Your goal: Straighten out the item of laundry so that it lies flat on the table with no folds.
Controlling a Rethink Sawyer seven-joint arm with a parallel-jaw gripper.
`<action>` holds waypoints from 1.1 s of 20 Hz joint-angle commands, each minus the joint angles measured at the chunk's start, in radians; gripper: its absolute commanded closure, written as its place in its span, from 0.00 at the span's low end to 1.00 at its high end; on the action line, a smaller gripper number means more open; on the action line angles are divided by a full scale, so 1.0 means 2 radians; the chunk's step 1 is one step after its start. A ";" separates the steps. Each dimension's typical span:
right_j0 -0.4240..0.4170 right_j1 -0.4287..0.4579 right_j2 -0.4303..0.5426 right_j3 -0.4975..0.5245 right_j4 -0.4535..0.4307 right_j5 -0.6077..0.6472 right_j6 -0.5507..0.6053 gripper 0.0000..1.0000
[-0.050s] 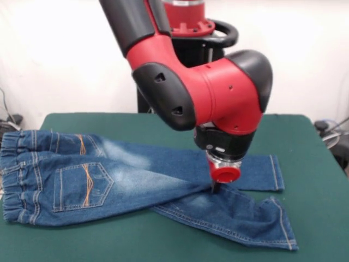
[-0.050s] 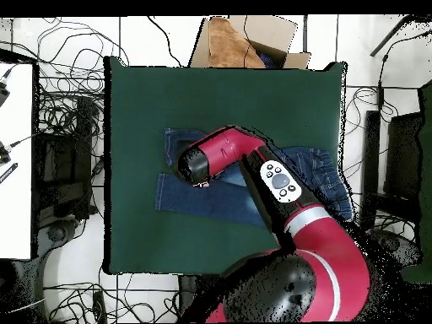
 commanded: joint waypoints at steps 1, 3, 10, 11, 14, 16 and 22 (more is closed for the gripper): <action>0.015 -0.020 -0.018 0.003 0.022 0.080 -0.053 1.00; 0.014 -0.022 -0.017 0.003 0.022 0.081 -0.055 1.00; -0.003 -0.021 -0.017 0.004 0.014 0.076 -0.067 1.00; -0.009 -0.020 -0.018 0.003 0.011 0.073 -0.072 1.00; -0.013 -0.018 -0.016 0.001 0.008 0.066 -0.076 1.00; -0.014 -0.017 -0.014 0.000 0.007 0.061 -0.078 1.00; -0.018 -0.012 0.000 -0.010 0.009 0.051 -0.083 1.00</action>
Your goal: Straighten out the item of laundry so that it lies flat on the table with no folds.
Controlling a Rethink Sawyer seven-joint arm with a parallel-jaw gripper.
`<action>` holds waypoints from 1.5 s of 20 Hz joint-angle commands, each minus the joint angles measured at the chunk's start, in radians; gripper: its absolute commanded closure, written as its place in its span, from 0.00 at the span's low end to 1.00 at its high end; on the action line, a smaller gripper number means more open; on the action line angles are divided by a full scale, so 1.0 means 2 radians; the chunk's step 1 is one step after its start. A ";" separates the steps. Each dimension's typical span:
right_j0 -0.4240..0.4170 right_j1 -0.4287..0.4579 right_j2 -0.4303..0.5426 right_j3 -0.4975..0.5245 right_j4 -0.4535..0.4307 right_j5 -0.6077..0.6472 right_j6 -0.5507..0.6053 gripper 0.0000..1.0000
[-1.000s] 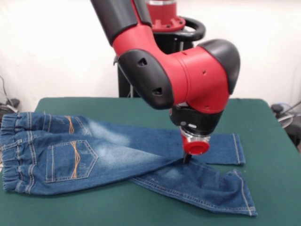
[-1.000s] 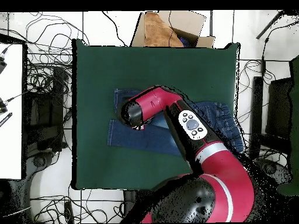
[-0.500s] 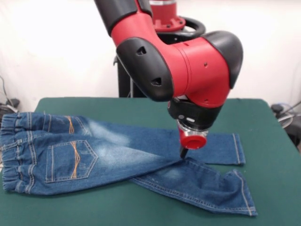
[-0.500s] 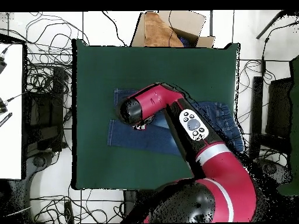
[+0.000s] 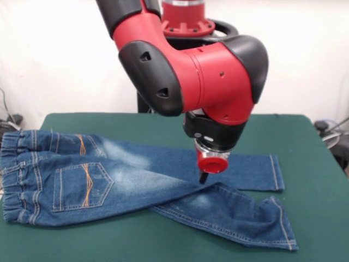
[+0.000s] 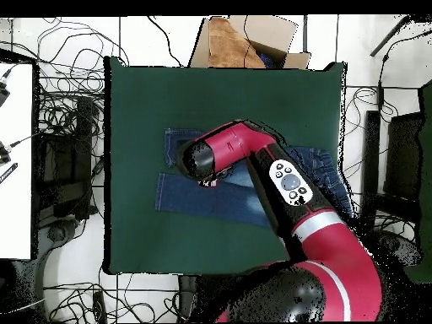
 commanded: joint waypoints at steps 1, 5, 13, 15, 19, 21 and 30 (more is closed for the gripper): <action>-0.007 0.011 0.002 -0.011 -0.003 0.006 -0.083 1.00; -0.007 0.009 0.007 -0.011 0.000 0.008 -0.085 1.00; -0.013 0.015 0.011 -0.007 -0.007 -0.012 -0.084 1.00; -0.015 0.019 0.012 -0.008 -0.009 -0.019 -0.084 1.00; -0.020 0.025 0.015 -0.010 -0.014 -0.034 -0.085 1.00; -0.024 0.028 0.017 -0.012 -0.015 -0.039 -0.088 1.00; -0.029 0.038 0.019 -0.019 -0.021 -0.055 -0.093 1.00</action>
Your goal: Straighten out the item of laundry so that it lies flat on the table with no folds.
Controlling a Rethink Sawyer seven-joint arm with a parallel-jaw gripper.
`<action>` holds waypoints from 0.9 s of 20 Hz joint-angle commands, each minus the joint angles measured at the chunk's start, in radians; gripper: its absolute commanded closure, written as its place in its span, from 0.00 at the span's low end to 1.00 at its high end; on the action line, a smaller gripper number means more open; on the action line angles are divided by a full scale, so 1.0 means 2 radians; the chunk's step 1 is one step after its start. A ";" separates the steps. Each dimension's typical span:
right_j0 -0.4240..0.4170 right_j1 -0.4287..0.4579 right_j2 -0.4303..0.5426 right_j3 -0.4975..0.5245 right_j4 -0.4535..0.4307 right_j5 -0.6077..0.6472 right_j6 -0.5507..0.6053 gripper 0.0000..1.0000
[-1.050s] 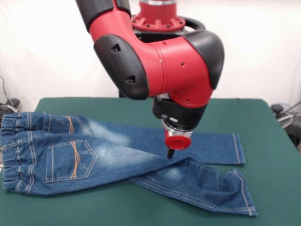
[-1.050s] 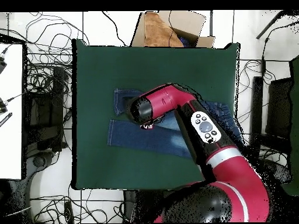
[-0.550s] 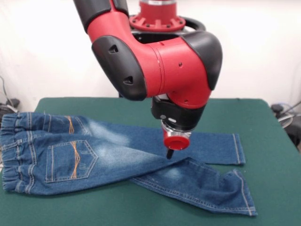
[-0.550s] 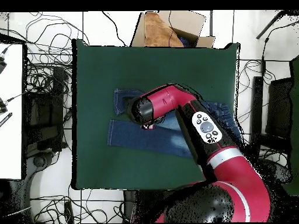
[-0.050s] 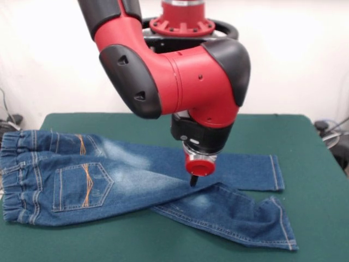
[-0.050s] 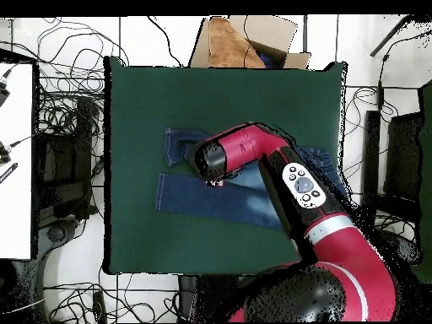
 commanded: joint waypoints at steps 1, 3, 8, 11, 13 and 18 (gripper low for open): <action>-0.005 0.030 0.018 -0.019 -0.020 -0.041 -0.092 1.00; -0.006 0.029 0.020 -0.017 -0.019 -0.049 -0.091 1.00; -0.006 0.026 0.023 -0.010 -0.018 -0.062 -0.087 1.00; -0.004 0.027 0.023 -0.007 -0.018 -0.067 -0.084 1.00; -0.004 0.028 0.022 -0.007 -0.019 -0.071 -0.083 1.00; -0.002 0.022 0.022 -0.003 -0.017 -0.079 -0.078 1.00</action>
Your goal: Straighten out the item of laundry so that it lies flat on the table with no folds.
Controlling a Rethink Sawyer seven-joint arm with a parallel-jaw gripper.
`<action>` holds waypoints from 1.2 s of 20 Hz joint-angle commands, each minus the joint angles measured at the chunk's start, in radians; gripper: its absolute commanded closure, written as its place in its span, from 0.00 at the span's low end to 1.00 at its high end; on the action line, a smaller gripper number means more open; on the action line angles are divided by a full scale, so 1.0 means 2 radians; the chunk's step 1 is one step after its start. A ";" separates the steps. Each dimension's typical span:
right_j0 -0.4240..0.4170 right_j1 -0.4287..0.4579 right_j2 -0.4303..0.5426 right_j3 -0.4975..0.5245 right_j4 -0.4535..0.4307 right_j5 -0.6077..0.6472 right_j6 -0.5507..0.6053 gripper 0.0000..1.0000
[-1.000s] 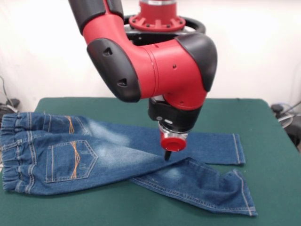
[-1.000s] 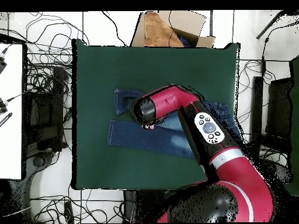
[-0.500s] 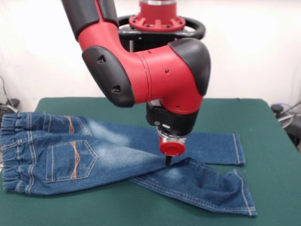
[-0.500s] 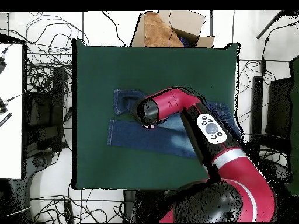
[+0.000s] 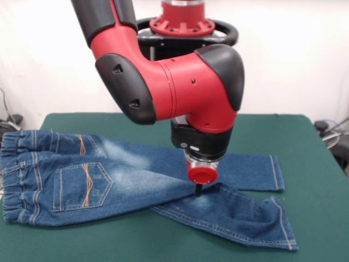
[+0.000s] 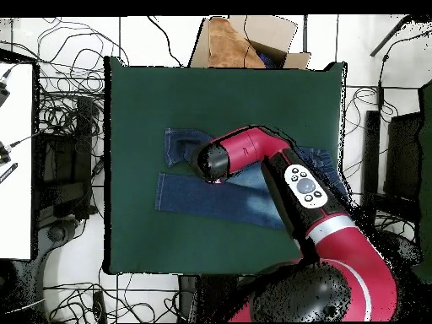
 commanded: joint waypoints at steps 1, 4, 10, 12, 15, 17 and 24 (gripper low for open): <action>0.004 0.011 0.021 -0.003 -0.017 -0.033 -0.077 1.00; 0.006 0.011 0.018 -0.001 -0.015 -0.030 -0.077 1.00; 0.017 0.026 0.009 -0.013 -0.017 -0.010 -0.083 1.00; 0.020 0.031 0.004 -0.016 -0.020 -0.003 -0.084 1.00; 0.028 0.034 -0.001 -0.021 -0.023 0.001 -0.080 1.00; 0.031 0.034 -0.004 -0.021 -0.024 0.002 -0.077 1.00; 0.035 0.040 -0.012 -0.024 -0.029 0.002 -0.076 1.00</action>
